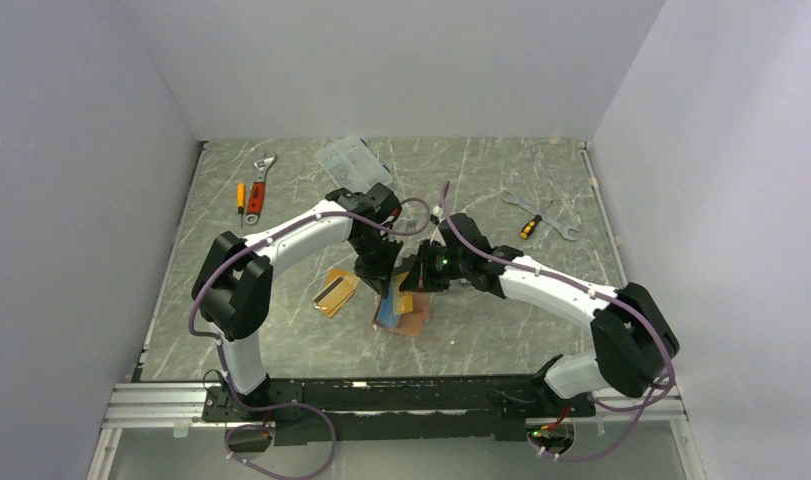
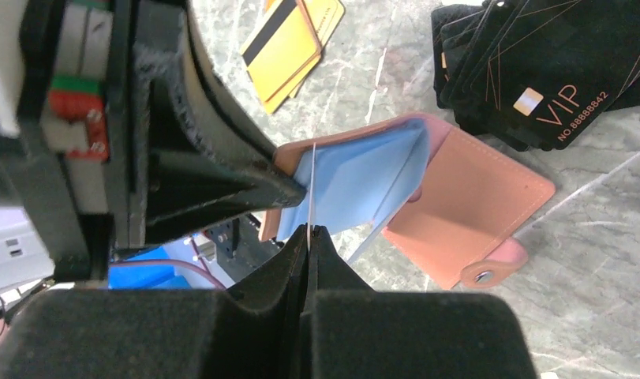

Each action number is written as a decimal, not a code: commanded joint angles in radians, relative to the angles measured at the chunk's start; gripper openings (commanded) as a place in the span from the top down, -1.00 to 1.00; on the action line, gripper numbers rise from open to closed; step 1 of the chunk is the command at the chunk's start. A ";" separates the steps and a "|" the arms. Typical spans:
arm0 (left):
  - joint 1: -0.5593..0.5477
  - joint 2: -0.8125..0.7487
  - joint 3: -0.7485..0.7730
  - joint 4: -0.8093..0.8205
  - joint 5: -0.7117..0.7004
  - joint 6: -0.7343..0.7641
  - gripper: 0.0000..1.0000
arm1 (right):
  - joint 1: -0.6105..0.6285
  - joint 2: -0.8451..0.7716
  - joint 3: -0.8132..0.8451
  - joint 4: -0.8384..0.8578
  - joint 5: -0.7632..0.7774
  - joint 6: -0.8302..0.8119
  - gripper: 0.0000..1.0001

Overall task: Put the credit cards into the card holder
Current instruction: Turn over the card slot in the card holder.

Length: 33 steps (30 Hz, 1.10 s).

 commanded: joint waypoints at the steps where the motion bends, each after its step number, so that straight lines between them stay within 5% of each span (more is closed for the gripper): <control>1: -0.004 -0.019 -0.003 0.002 -0.039 -0.033 1.00 | 0.004 0.074 0.055 -0.014 0.021 0.031 1.00; 8: -0.001 -0.042 -0.020 0.007 -0.077 -0.020 1.00 | -0.029 0.081 0.039 -0.129 0.095 0.008 1.00; 19: -0.002 0.007 -0.029 0.043 0.005 -0.004 1.00 | -0.082 0.119 -0.084 -0.028 0.028 -0.038 1.00; 28: -0.005 0.003 0.017 0.050 0.129 0.048 0.26 | -0.112 0.139 -0.138 0.002 0.014 -0.070 1.00; 33: -0.004 0.008 -0.012 0.069 0.140 0.061 0.32 | -0.112 0.140 -0.154 0.015 0.015 -0.073 1.00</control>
